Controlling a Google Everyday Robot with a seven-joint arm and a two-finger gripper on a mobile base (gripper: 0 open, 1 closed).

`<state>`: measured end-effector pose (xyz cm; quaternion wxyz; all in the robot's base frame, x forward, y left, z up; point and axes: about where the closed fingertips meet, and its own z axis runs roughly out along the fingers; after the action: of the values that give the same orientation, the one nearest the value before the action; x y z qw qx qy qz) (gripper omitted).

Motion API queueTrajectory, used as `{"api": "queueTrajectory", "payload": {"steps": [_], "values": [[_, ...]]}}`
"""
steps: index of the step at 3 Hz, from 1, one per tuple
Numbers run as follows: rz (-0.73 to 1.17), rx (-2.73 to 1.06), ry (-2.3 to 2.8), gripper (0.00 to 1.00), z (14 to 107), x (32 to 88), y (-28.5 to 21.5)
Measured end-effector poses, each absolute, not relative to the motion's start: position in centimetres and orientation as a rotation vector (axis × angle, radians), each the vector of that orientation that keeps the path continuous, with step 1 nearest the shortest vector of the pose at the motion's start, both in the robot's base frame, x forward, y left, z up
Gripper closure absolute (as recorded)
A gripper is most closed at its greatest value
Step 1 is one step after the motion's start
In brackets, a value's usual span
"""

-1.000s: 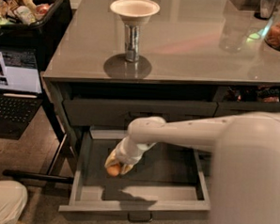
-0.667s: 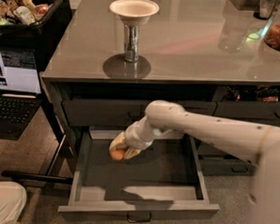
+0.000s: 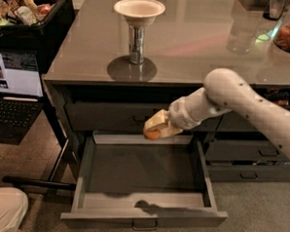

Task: Pick orange from middle drawer and place on counter

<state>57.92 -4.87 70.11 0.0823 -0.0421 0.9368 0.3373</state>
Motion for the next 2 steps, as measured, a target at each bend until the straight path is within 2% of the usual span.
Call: {"api": "queueTrajectory", "payload": {"steps": [2], "values": [[0.855, -0.419, 2.698, 1.0, 82.1, 61.0, -9.6]]}}
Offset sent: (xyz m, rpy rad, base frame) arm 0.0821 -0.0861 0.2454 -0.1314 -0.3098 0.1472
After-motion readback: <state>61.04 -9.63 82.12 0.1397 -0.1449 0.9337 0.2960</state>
